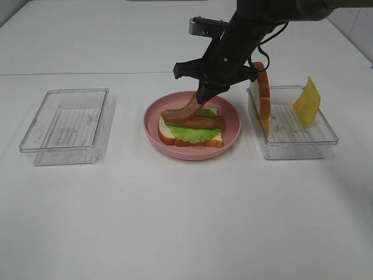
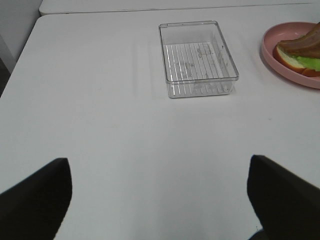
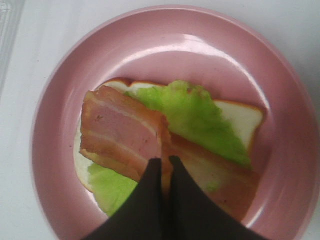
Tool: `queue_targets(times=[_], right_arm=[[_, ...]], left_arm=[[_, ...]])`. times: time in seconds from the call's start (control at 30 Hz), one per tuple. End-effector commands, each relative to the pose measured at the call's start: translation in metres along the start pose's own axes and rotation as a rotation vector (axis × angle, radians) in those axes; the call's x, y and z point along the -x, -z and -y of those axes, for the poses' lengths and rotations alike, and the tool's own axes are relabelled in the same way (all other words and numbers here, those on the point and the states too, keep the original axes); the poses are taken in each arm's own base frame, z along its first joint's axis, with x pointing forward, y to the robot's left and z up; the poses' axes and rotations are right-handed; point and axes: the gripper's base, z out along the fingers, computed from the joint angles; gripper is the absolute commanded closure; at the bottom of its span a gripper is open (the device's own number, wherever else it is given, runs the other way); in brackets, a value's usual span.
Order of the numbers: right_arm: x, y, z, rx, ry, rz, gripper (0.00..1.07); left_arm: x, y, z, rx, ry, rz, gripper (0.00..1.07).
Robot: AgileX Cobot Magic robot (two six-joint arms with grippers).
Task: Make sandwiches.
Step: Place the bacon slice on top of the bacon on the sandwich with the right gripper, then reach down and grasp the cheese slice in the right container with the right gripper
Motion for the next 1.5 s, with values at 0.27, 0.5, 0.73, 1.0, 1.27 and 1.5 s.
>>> queue_targets(times=[0.27, 0.5, 0.73, 1.0, 1.27, 1.5], right_arm=[[-0.001, 0.002, 0.005, -0.035, 0.004, -0.027, 1.07], [-0.002, 0.002, 0.004, -0.034, 0.006, -0.028, 0.51], [-0.002, 0.002, 0.004, -0.035, 0.016, -0.03, 0.2], [0.0, 0.022, -0.001, -0.029, 0.018, -0.018, 0.2], [0.004, 0.056, -0.008, -0.02, 0.034, 0.037, 0.2], [0.005, 0.091, -0.012, -0.059, 0.078, 0.088, 0.2]], left_arm=[[-0.001, 0.002, 0.001, -0.008, 0.008, 0.02, 0.17], [-0.001, 0.002, 0.001, -0.008, 0.008, 0.02, 0.17], [-0.001, 0.002, 0.001, -0.008, 0.008, 0.02, 0.17], [-0.001, 0.002, 0.001, -0.008, 0.008, 0.02, 0.17], [-0.001, 0.002, 0.001, -0.008, 0.008, 0.02, 0.17], [-0.001, 0.002, 0.001, -0.008, 0.008, 0.02, 0.17]])
